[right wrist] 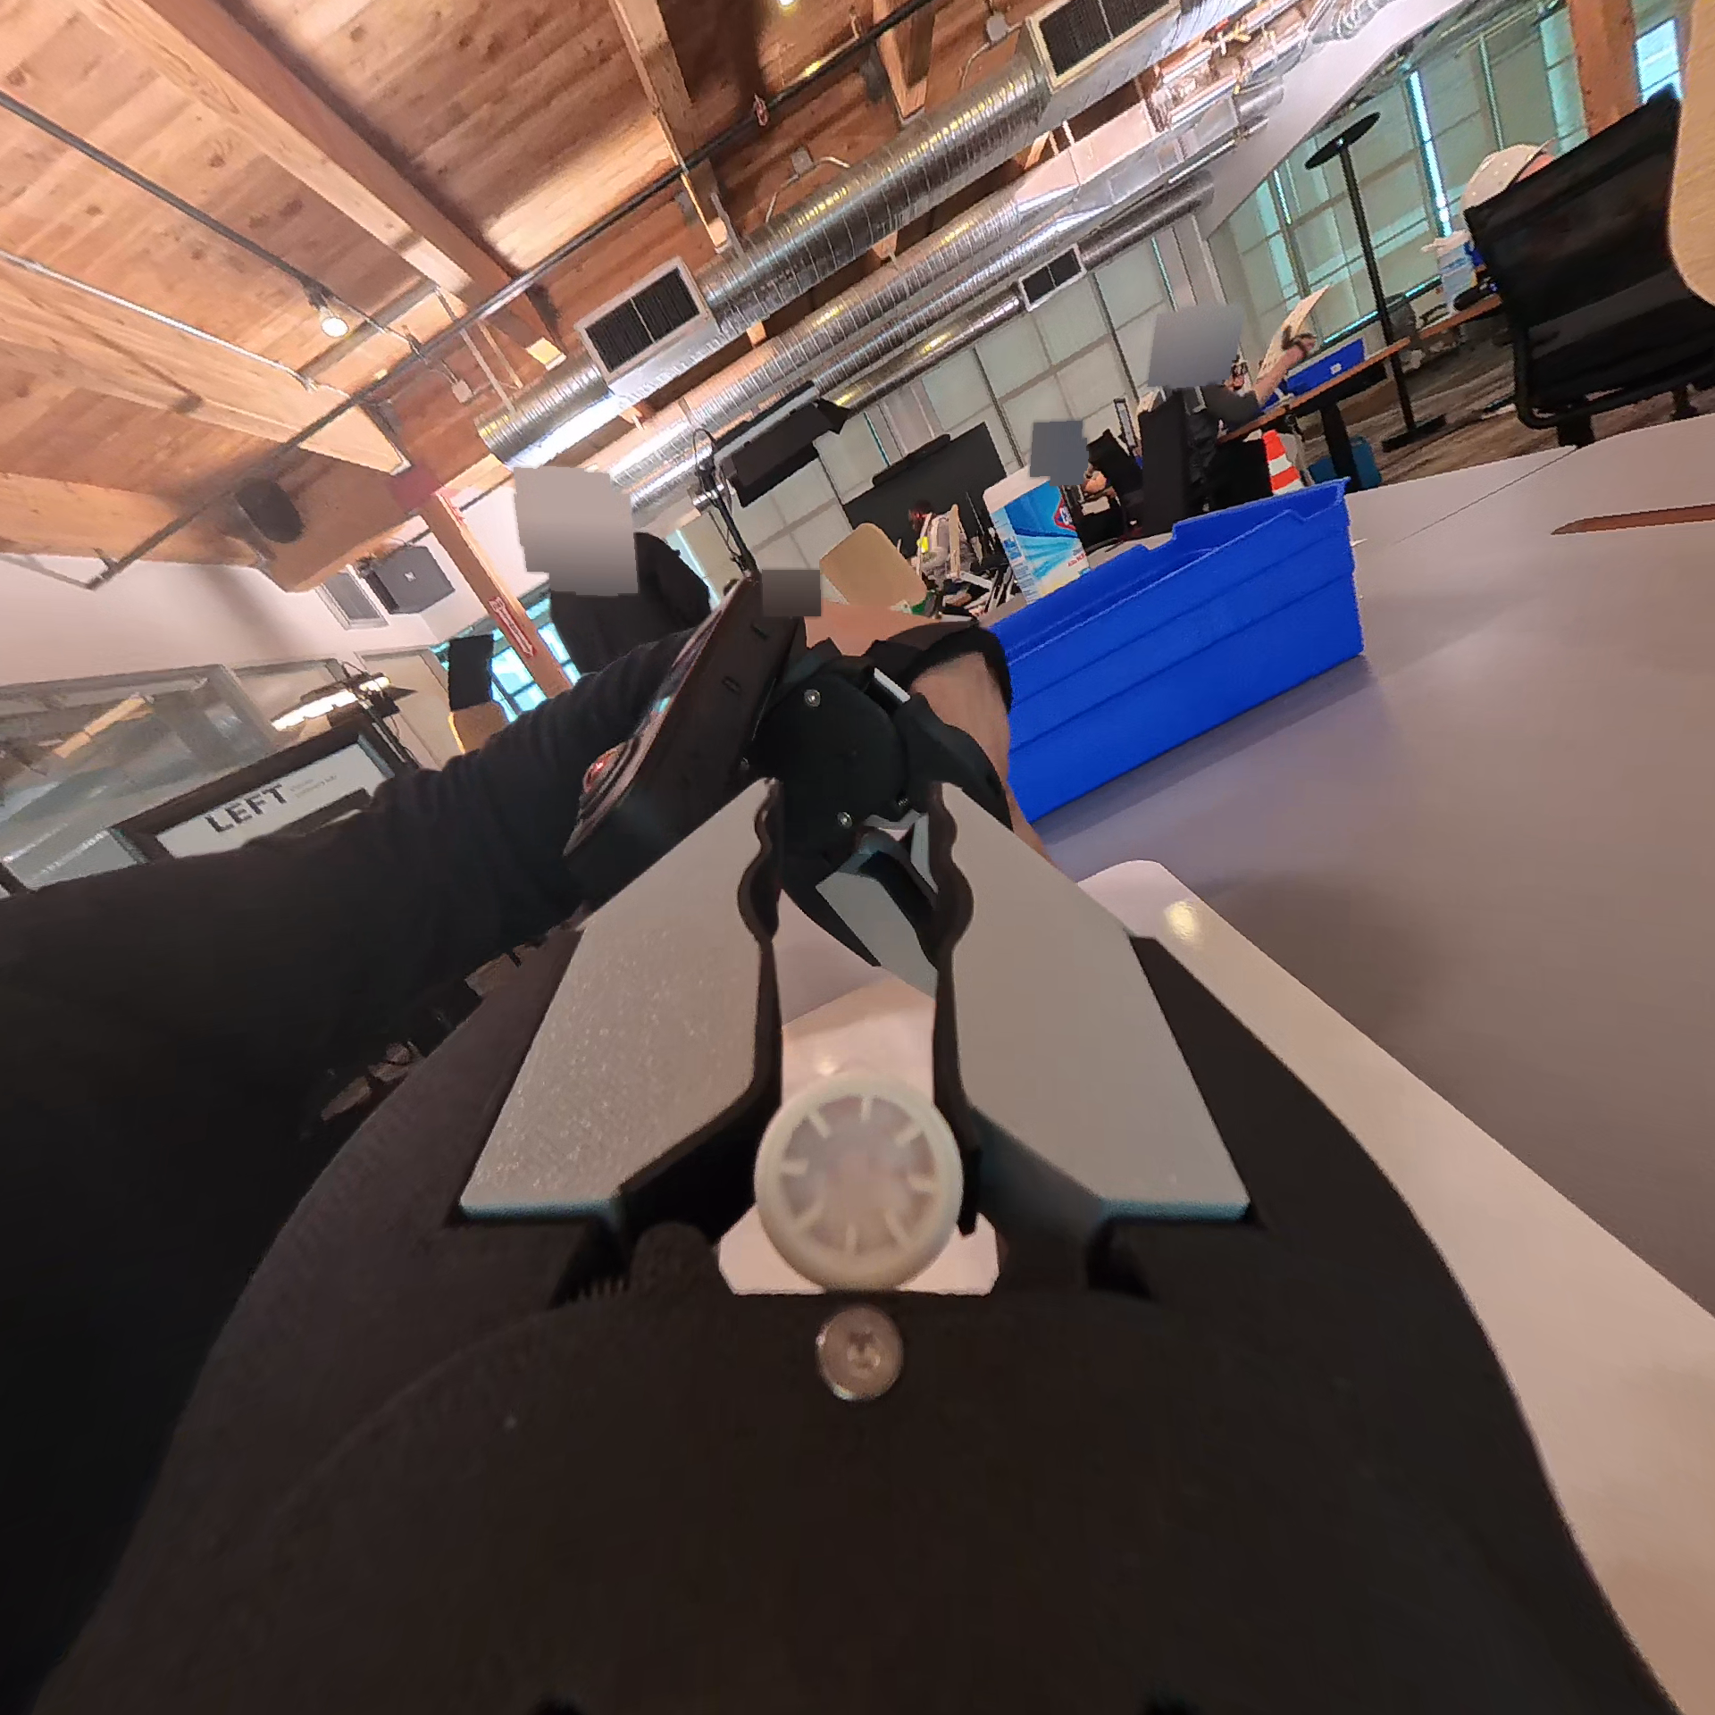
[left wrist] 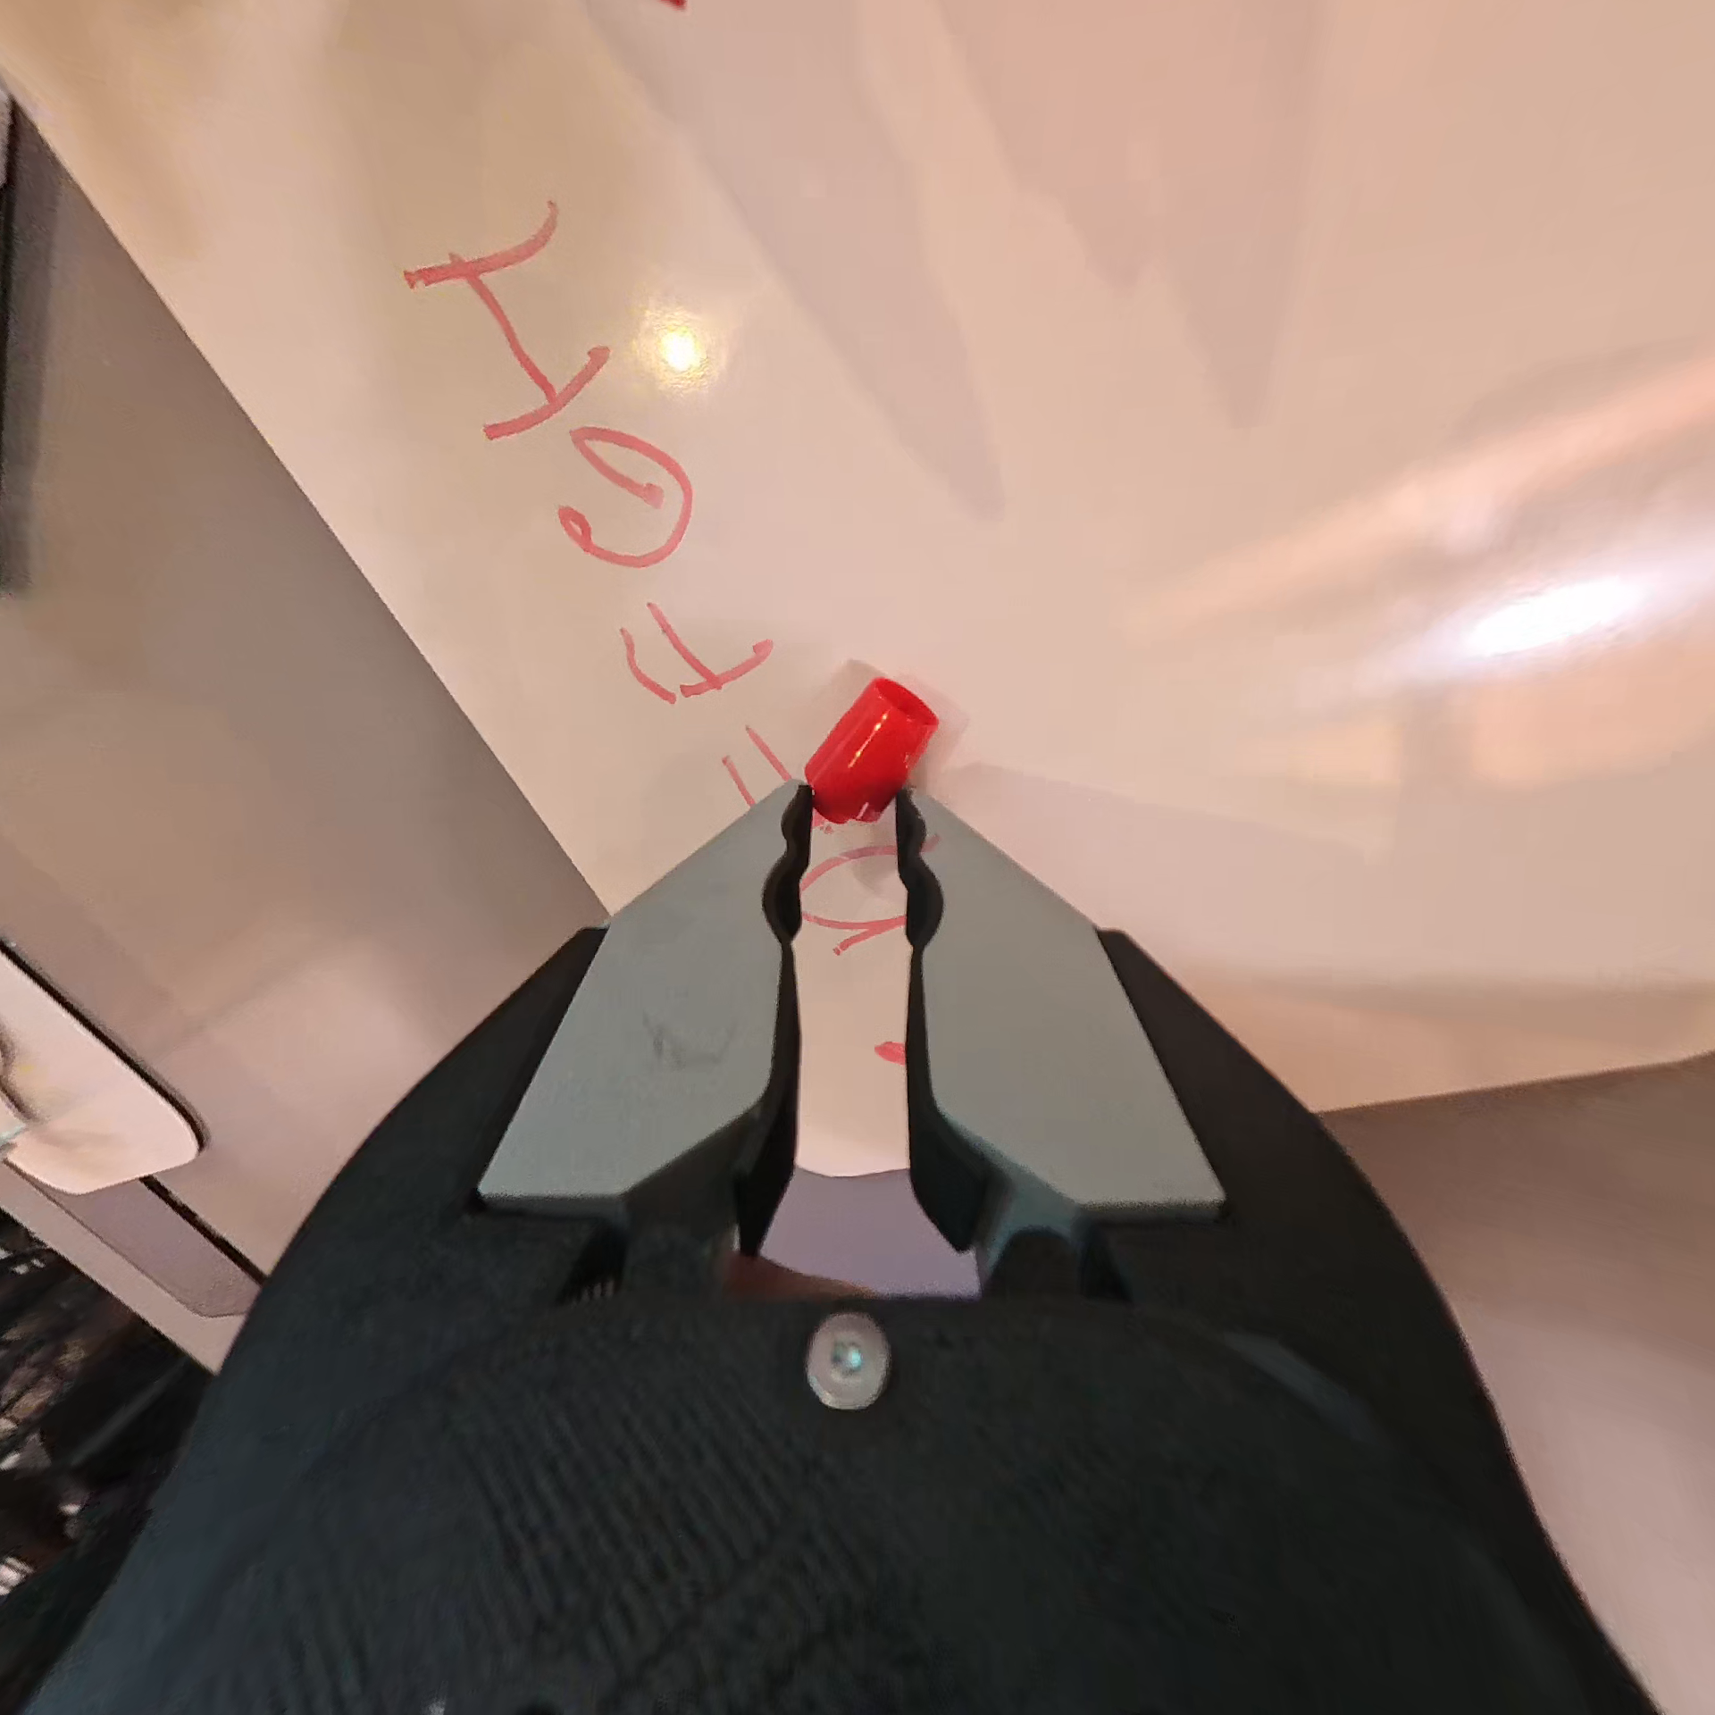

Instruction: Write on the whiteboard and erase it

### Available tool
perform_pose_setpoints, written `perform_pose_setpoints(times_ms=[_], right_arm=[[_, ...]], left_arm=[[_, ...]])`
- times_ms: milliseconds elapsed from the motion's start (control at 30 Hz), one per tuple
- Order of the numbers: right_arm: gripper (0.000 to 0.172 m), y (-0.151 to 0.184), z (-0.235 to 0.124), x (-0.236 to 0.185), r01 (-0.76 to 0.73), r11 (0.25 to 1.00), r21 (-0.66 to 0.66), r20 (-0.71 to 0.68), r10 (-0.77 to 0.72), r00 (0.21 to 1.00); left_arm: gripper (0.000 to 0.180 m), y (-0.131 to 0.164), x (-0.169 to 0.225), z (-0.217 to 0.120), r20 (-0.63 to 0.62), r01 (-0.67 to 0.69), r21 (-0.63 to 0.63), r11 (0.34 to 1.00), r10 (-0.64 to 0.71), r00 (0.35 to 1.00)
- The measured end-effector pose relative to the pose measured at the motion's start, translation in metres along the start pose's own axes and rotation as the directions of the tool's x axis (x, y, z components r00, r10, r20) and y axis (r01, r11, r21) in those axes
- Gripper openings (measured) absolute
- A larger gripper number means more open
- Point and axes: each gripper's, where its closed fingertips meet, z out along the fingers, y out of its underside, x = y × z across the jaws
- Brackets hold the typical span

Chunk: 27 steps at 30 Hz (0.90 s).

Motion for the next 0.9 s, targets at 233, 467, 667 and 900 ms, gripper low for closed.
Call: perform_pose_setpoints(times_ms=[233,467,667,900], right_arm=[[0.029,0.009,0.005,0.002,0.030,0.998,-0.051,-0.027,-0.031,0.999],[0.029,0.026,0.012,0.005,0.032,0.991,-0.129,-0.046,-0.038,0.998],[0.029,0.033,0.013,0.010,0.031,0.987,-0.161,-0.074,-0.044,0.996],[0.029,0.033,0.012,0.009,0.013,0.988,-0.156,-0.065,-0.023,0.998]], left_arm=[[0.014,-0.008,0.003,-0.002,0.075,0.257,0.187,0.948,-0.274,0.959],[0.015,-0.027,0.016,-0.003,-0.090,0.650,0.325,0.686,-0.662,0.744],[0.019,-0.020,0.013,-0.004,-0.017,0.650,0.272,0.710,-0.672,0.741],[0.031,-0.021,0.012,-0.008,0.043,0.577,0.215,0.788,-0.598,0.800]])
